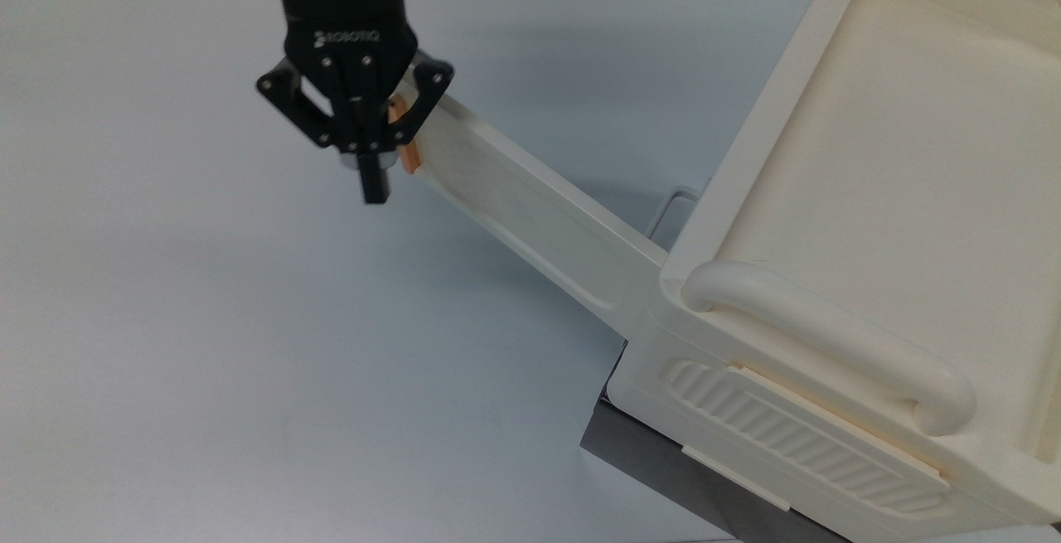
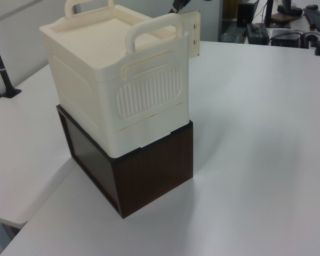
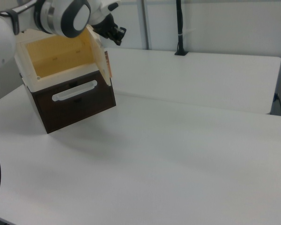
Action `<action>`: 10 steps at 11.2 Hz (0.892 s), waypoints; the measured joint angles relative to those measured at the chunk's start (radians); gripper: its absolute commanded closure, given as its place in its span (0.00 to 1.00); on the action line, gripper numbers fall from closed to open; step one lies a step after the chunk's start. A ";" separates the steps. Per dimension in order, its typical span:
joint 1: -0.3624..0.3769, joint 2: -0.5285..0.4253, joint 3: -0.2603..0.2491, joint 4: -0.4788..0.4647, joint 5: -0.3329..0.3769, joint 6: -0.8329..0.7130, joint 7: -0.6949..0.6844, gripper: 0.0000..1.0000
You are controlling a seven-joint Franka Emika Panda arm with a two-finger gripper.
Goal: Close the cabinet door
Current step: 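Push the door edge with the gripper, swinging it toward the cabinet, then press the door flush against the cabinet front with the gripper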
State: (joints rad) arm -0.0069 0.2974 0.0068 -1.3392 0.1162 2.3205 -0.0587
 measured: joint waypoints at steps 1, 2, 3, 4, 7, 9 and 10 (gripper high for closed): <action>0.000 -0.020 0.009 0.001 0.030 -0.065 -0.023 1.00; 0.000 -0.039 0.022 0.001 0.060 -0.138 -0.048 1.00; 0.000 -0.055 0.039 0.001 0.079 -0.209 -0.058 1.00; 0.001 -0.067 0.060 0.001 0.095 -0.269 -0.061 1.00; 0.002 -0.079 0.130 0.002 0.138 -0.401 -0.071 1.00; 0.004 -0.093 0.172 0.002 0.140 -0.424 -0.072 1.00; 0.004 -0.098 0.176 0.002 0.140 -0.425 -0.072 1.00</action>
State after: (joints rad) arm -0.0028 0.1996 0.1827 -1.3368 0.2563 1.8958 -0.1305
